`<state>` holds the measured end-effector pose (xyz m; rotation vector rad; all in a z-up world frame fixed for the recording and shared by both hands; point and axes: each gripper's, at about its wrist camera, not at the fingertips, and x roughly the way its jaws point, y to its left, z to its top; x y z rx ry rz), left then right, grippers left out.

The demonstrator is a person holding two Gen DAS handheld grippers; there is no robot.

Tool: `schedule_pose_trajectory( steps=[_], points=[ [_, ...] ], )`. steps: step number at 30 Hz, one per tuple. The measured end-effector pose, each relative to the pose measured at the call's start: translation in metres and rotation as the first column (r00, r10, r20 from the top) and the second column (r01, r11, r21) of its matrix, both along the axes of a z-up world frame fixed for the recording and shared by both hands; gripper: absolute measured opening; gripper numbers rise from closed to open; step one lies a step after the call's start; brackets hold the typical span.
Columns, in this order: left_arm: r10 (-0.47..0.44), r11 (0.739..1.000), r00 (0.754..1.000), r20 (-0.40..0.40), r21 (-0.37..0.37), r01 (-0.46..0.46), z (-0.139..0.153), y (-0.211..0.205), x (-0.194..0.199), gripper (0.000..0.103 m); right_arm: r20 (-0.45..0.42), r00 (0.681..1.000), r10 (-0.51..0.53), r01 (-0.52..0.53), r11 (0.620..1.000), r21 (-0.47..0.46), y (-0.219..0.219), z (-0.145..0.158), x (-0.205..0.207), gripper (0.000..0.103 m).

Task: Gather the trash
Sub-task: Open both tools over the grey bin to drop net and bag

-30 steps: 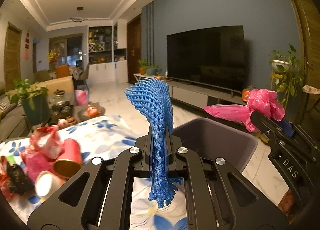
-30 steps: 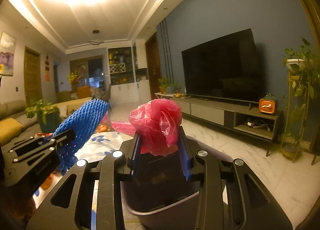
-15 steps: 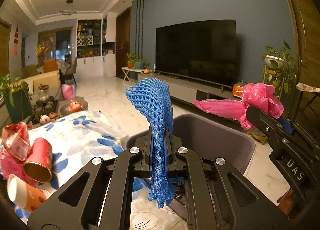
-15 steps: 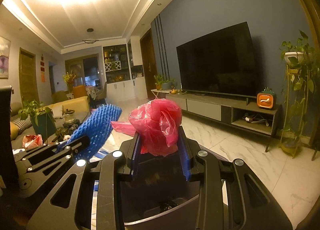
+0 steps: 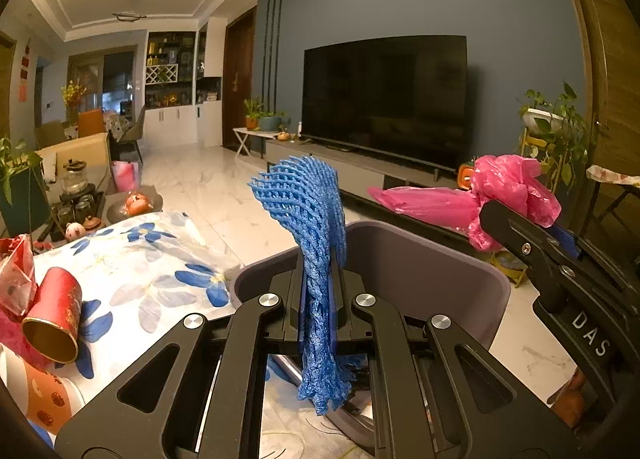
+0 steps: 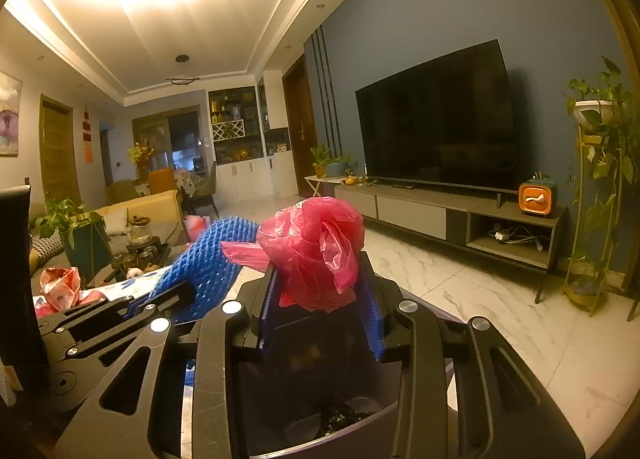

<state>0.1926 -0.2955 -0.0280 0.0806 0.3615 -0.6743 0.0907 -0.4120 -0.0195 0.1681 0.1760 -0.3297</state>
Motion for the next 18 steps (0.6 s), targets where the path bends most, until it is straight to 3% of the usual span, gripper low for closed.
schedule_pose_trajectory(
  steps=[4, 7, 13, 15, 17, 18],
  points=[
    [-0.006, 1.000, 1.000, -0.007, -0.002, 0.006, -0.002, -0.002, 0.001, 0.008, 0.000, 1.000, 0.002, -0.002, 1.000, 0.003, 0.001, -0.001, 0.003, 0.038],
    [0.000, 1.000, 1.000, -0.014, 0.007, 0.000, -0.004, -0.004, 0.004, 0.008, -0.002, 1.000, -0.005, 0.005, 1.000, 0.005, 0.001, -0.003, 0.005, 0.048],
    [-0.018, 1.000, 1.000, -0.020, 0.018, 0.019, -0.007, -0.009, 0.005, 0.009, 0.009, 1.000, -0.021, 0.021, 1.000, 0.016, -0.002, -0.003, 0.002, 0.051],
    [-0.011, 1.000, 1.000, -0.025, 0.023, 0.011, -0.010, -0.009, 0.007, 0.017, 0.013, 0.999, -0.030, 0.030, 0.999, 0.019, -0.002, -0.002, -0.001, 0.053],
    [-0.008, 1.000, 0.999, -0.042, 0.016, 0.008, -0.012, -0.008, 0.009, 0.040, 0.019, 0.999, -0.040, 0.040, 0.999, 0.023, -0.002, -0.002, -0.005, 0.055],
    [-0.004, 1.000, 0.999, -0.047, 0.005, 0.004, -0.013, -0.005, 0.009, 0.043, 0.021, 0.999, -0.042, 0.041, 0.999, 0.024, -0.002, -0.002, -0.007, 0.056]
  ],
)
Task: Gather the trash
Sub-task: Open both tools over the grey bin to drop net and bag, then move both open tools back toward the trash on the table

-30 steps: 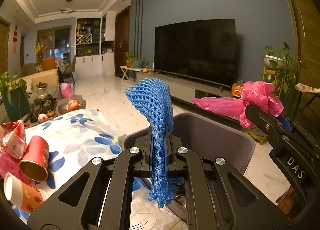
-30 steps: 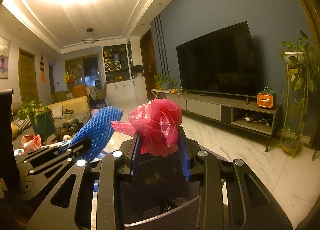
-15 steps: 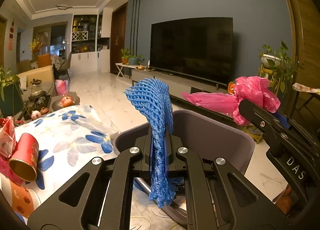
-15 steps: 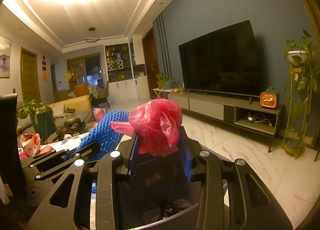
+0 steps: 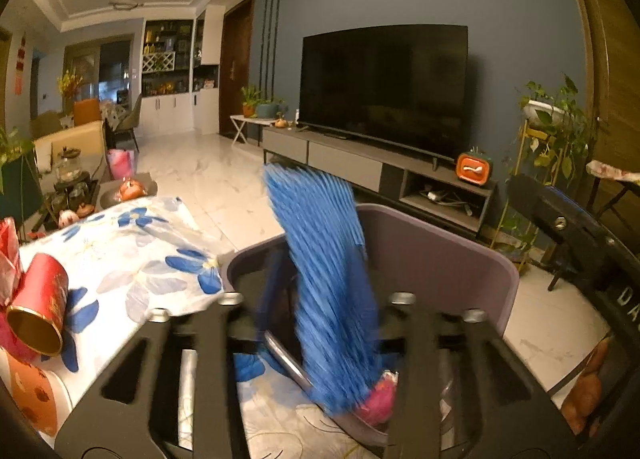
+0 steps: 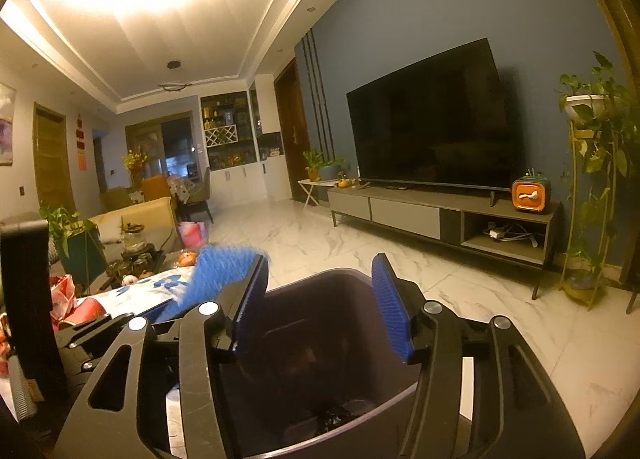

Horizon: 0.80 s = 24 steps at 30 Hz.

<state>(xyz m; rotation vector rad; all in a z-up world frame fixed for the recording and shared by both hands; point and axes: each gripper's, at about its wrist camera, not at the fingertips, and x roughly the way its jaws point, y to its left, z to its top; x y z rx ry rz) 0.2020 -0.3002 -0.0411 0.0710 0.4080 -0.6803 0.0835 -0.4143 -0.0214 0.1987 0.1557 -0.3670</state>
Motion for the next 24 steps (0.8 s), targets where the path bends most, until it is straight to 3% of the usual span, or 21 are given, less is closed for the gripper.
schedule_pose_trajectory(
  steps=[4, 11, 20, 24],
  points=[
    [0.024, 1.000, 1.000, 0.009, -0.007, -0.024, 0.000, 0.006, -0.004, 0.062, -0.001, 1.000, -0.007, 0.007, 1.000, -0.011, 0.006, 0.001, -0.006, 0.058],
    [0.099, 0.995, 0.993, 0.066, -0.004, -0.099, 0.006, 0.032, -0.028, 0.076, -0.001, 1.000, -0.006, 0.006, 1.000, -0.024, 0.020, 0.001, -0.019, 0.063],
    [0.255, 0.967, 0.963, 0.087, -0.002, -0.255, 0.005, 0.087, -0.055, 0.081, 0.004, 1.000, 0.014, -0.014, 1.000, -0.025, 0.041, 0.001, -0.036, 0.068],
    [0.343, 0.939, 0.935, 0.090, 0.002, -0.344, 0.005, 0.121, -0.064, 0.082, 0.004, 0.999, 0.041, -0.040, 0.999, -0.026, 0.056, 0.000, -0.041, 0.069]
  ],
)
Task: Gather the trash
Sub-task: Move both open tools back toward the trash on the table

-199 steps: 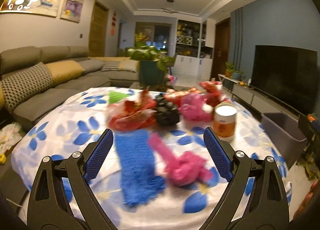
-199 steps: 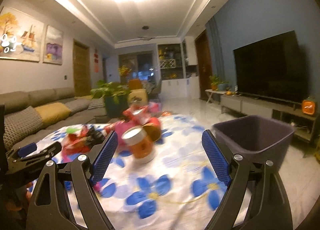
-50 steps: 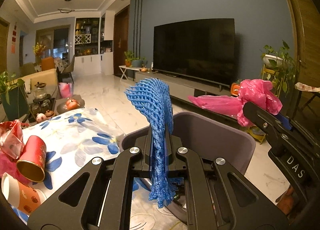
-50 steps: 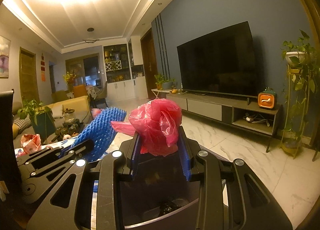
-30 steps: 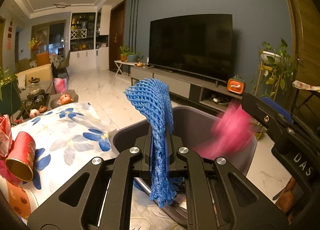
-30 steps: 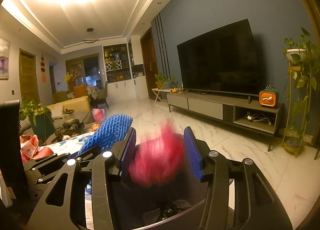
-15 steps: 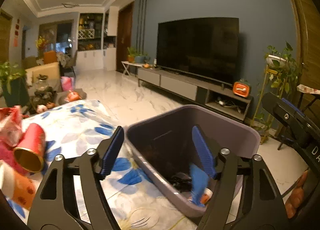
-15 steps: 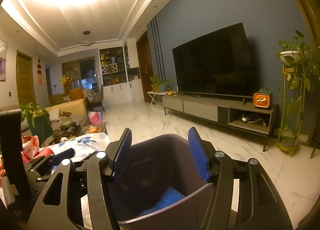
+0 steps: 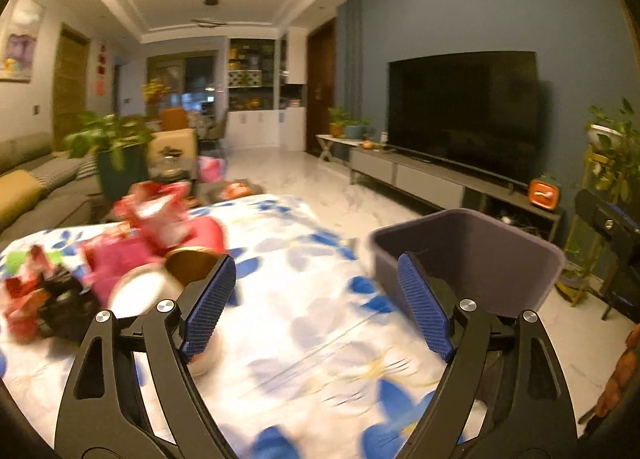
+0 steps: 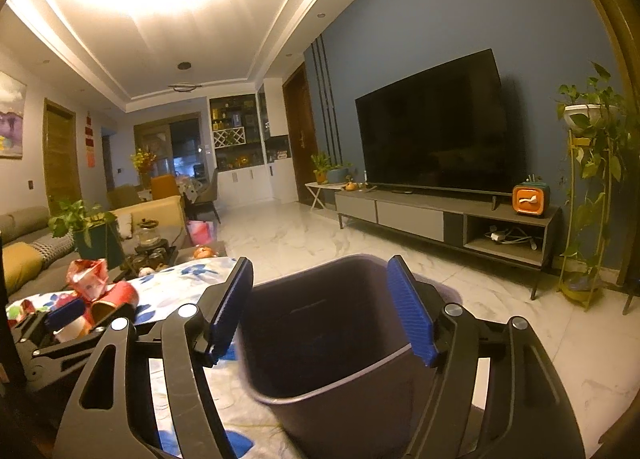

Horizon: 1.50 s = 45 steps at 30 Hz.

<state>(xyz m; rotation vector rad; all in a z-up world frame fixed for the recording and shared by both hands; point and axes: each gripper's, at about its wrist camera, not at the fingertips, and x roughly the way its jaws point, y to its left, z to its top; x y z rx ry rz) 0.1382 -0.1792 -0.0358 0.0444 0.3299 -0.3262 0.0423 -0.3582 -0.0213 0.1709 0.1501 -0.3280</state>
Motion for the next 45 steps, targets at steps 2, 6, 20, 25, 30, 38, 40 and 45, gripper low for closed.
schedule_pose_trajectory(
  steps=[2, 6, 20, 25, 30, 38, 40, 45],
  points=[
    [0.032, 0.999, 0.999, -0.008, 0.003, -0.032, -0.002, 0.016, -0.002, 0.082, -0.003, 1.000, 0.012, -0.012, 1.000, -0.002, 0.008, -0.001, -0.001, 0.069],
    [0.097, 0.995, 0.995, -0.024, 0.000, -0.097, -0.004, 0.045, -0.009, 0.082, -0.010, 0.999, 0.053, -0.053, 0.999, -0.007, 0.029, -0.004, -0.001, 0.070],
    [0.308, 0.951, 0.951, -0.019, -0.006, -0.308, -0.010, 0.148, -0.035, 0.082, -0.010, 0.962, 0.274, -0.275, 0.961, -0.012, 0.119, -0.008, 0.015, 0.081],
    [0.372, 0.928, 0.928, 0.003, 0.000, -0.372, -0.006, 0.179, -0.038, 0.082, -0.040, 0.942, 0.333, -0.334, 0.942, -0.021, 0.144, -0.012, 0.027, 0.081],
    [0.420, 0.907, 0.908, -0.007, -0.018, -0.420, -0.008, 0.204, -0.039, 0.082, -0.072, 0.925, 0.372, -0.375, 0.926, -0.031, 0.170, -0.018, 0.040, 0.081],
    [0.475, 0.879, 0.880, -0.008, -0.035, -0.475, -0.008, 0.234, -0.037, 0.082, -0.112, 0.906, 0.409, -0.416, 0.908, -0.043, 0.203, -0.027, 0.066, 0.081],
    [0.484, 0.874, 0.875, -0.010, -0.039, -0.484, -0.008, 0.238, -0.037, 0.082, -0.123, 0.902, 0.414, -0.422, 0.906, -0.044, 0.210, -0.029, 0.074, 0.081],
    [0.510, 0.859, 0.860, -0.012, -0.053, -0.510, -0.007, 0.253, -0.034, 0.082, -0.162, 0.892, 0.422, -0.434, 0.899, -0.050, 0.230, -0.038, 0.097, 0.081]
  ],
)
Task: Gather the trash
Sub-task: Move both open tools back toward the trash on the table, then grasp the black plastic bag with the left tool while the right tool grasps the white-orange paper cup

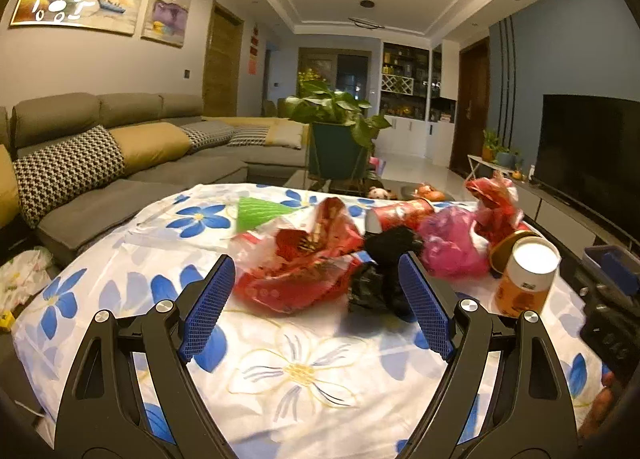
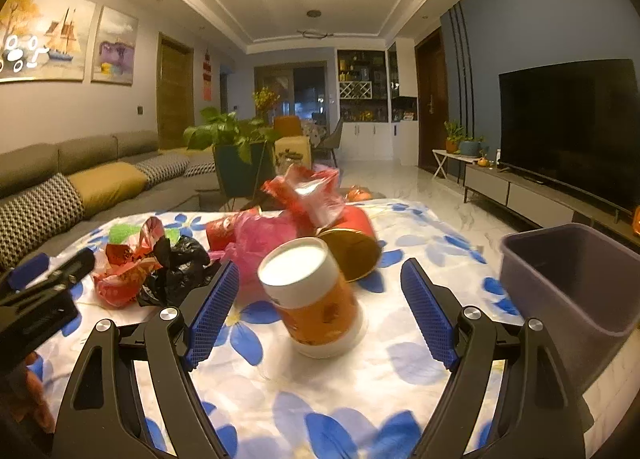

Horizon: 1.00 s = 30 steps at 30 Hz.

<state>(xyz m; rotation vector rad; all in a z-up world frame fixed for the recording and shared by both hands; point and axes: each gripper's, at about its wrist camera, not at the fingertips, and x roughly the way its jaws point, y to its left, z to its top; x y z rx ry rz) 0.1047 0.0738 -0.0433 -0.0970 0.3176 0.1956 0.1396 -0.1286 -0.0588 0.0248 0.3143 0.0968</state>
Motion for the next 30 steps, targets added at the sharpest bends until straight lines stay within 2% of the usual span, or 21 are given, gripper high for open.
schedule_pose_trajectory(
  steps=[8, 14, 18, 20, 21, 25, 30],
  points=[
    [0.010, 1.000, 1.000, -0.003, -0.011, -0.010, -0.002, 0.015, 0.010, 0.082, -0.039, 0.999, -0.021, 0.018, 0.996, -0.083, 0.022, -0.010, 0.029, 0.081],
    [-0.019, 1.000, 1.000, -0.011, -0.024, 0.019, -0.004, 0.015, 0.019, 0.082, -0.086, 0.996, -0.038, 0.029, 0.995, -0.098, 0.025, -0.015, 0.044, 0.080],
    [-0.032, 0.999, 0.999, -0.014, -0.023, 0.032, -0.007, 0.013, 0.022, 0.082, -0.121, 0.992, -0.040, 0.028, 0.995, -0.099, 0.025, -0.018, 0.052, 0.072],
    [-0.039, 0.999, 0.999, -0.017, -0.029, 0.039, -0.007, 0.012, 0.023, 0.082, -0.136, 0.990, -0.045, 0.031, 0.995, -0.098, 0.025, -0.020, 0.055, 0.061],
    [-0.044, 0.999, 0.999, -0.018, -0.033, 0.043, -0.008, 0.012, 0.024, 0.082, -0.144, 0.988, -0.046, 0.033, 0.995, -0.095, 0.024, -0.021, 0.056, 0.061],
    [-0.067, 0.997, 0.998, -0.020, -0.038, 0.066, -0.008, 0.009, 0.025, 0.082, -0.126, 0.991, -0.041, 0.031, 0.996, -0.080, 0.021, -0.019, 0.051, 0.060],
    [-0.141, 0.988, 0.990, -0.025, -0.067, 0.139, -0.009, -0.002, 0.031, 0.082, -0.076, 0.996, -0.055, 0.052, 0.998, -0.044, 0.007, -0.009, 0.036, 0.060]
  ],
)
